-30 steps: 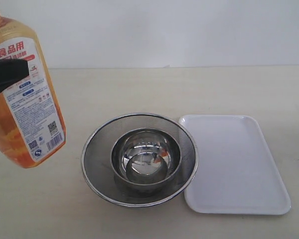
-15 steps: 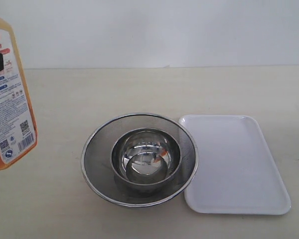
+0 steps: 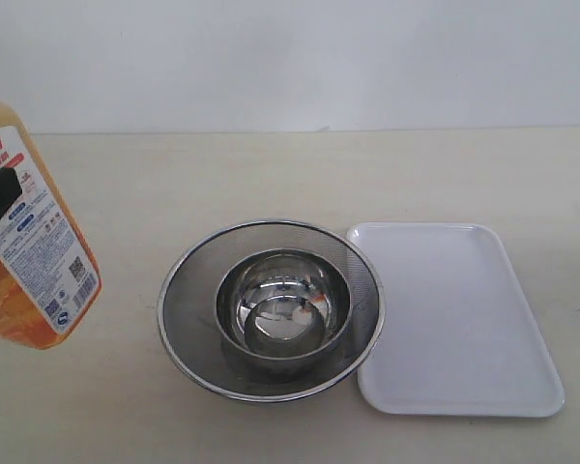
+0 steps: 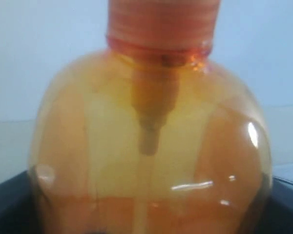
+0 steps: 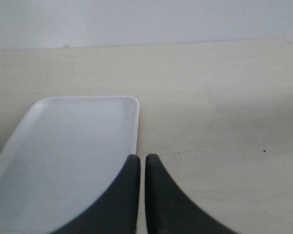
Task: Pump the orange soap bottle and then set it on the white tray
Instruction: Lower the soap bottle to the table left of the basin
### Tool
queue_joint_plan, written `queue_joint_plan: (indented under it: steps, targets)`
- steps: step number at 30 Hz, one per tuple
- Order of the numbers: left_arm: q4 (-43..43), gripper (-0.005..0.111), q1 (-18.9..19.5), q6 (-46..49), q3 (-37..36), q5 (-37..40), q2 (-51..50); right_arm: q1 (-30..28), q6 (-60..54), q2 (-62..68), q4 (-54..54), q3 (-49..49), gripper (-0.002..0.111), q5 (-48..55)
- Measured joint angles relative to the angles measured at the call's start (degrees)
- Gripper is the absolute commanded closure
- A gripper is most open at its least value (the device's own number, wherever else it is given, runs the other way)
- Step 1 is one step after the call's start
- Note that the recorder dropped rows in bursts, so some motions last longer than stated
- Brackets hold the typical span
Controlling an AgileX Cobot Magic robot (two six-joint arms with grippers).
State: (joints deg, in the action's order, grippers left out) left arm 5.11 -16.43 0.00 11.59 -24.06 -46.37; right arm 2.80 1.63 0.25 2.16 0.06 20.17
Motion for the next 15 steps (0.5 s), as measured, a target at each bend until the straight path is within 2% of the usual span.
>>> queue_joint_plan:
  steps: [6, 15]
  targets:
    - [-1.7, 0.102, 0.0, 0.0, -1.5, -5.9, -1.8, 0.0, 0.0, 0.0, 0.0, 0.0, 0.107, 0.0]
    - [-2.5, 0.102, 0.0, -0.9, -2.7, -13.7, -11.1, 0.0, 0.0, 0.0, 0.0, 0.0, 0.107, 0.0]
